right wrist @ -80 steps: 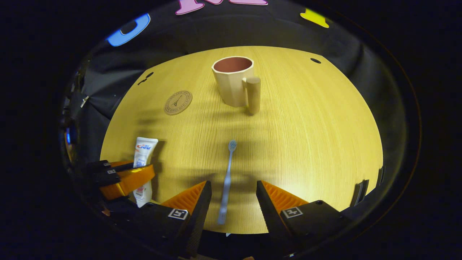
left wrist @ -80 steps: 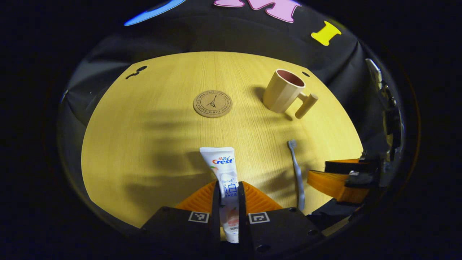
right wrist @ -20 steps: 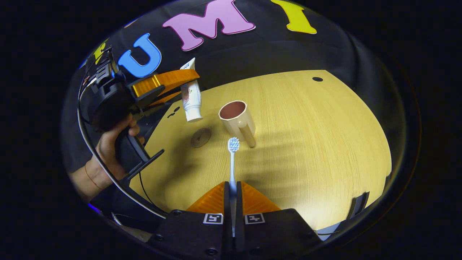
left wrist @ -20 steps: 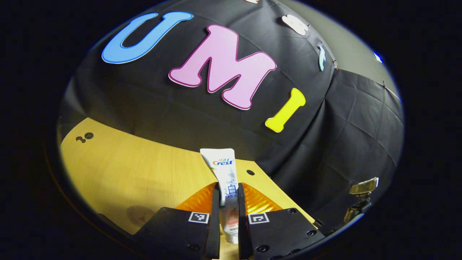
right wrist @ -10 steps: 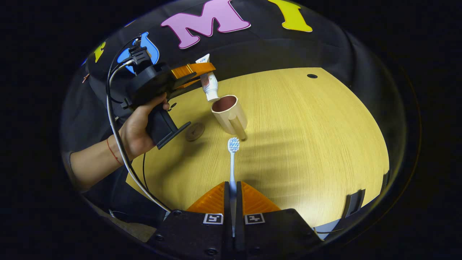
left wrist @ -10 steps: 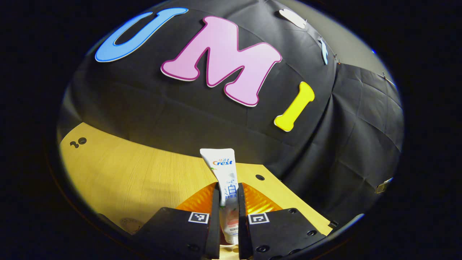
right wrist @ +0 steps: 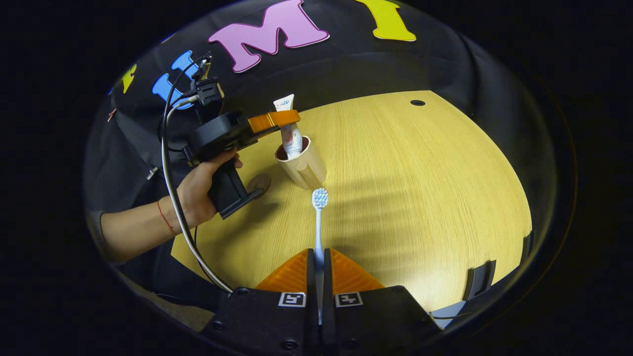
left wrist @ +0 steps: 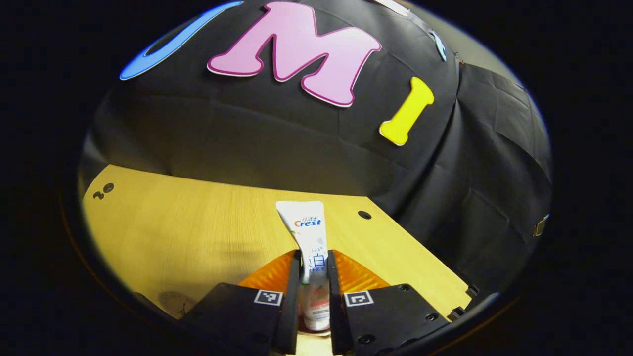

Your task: Put the toothbrush and toothpaste on the desktop into the cup, then pick up the cup and place it on the coaster on the desktop.

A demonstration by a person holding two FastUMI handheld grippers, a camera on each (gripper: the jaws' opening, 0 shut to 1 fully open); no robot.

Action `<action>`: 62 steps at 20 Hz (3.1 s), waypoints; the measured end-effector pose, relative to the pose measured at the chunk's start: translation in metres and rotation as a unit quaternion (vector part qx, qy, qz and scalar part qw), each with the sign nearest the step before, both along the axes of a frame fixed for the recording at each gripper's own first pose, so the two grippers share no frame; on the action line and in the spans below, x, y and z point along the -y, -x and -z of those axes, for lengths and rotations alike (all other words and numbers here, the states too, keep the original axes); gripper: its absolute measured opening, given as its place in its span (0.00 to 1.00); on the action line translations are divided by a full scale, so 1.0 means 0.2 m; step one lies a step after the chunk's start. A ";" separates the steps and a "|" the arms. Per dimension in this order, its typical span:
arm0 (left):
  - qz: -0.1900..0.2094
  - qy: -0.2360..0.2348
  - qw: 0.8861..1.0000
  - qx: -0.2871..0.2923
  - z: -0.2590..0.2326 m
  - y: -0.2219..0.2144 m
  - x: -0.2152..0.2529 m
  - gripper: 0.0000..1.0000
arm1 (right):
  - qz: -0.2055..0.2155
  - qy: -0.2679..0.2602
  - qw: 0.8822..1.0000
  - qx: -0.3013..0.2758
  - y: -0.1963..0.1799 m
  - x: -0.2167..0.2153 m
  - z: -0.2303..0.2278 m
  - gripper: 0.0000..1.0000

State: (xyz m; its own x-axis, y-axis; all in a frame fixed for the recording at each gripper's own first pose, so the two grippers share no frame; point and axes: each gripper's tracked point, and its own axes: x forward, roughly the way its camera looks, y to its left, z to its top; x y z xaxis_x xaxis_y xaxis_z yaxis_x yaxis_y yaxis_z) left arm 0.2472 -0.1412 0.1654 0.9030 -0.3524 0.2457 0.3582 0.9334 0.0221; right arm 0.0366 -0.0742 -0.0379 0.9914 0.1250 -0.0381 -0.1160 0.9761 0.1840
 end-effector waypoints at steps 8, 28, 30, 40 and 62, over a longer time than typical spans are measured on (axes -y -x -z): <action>0.004 -0.019 1.000 -0.011 0.06 0.01 0.03 0.49 | 0.002 -0.003 1.000 0.002 0.00 0.00 0.00 0.07; -0.003 0.015 1.000 -0.016 0.16 0.60 -0.27 0.73 | -0.046 -0.107 0.985 0.125 -0.22 -0.07 -0.78 0.07; -0.007 0.017 1.000 -0.020 0.19 0.67 -0.30 0.73 | -0.048 -0.130 0.980 0.141 -0.29 -0.06 -0.89 0.07; -0.030 0.058 0.997 -0.046 0.41 0.92 -0.46 0.74 | -0.024 -0.151 0.971 0.184 -0.64 0.02 -1.28 0.06; -0.087 0.093 0.989 -0.068 0.53 0.95 -0.73 0.73 | 0.008 0.031 0.987 0.157 -0.89 -0.06 -1.08 0.11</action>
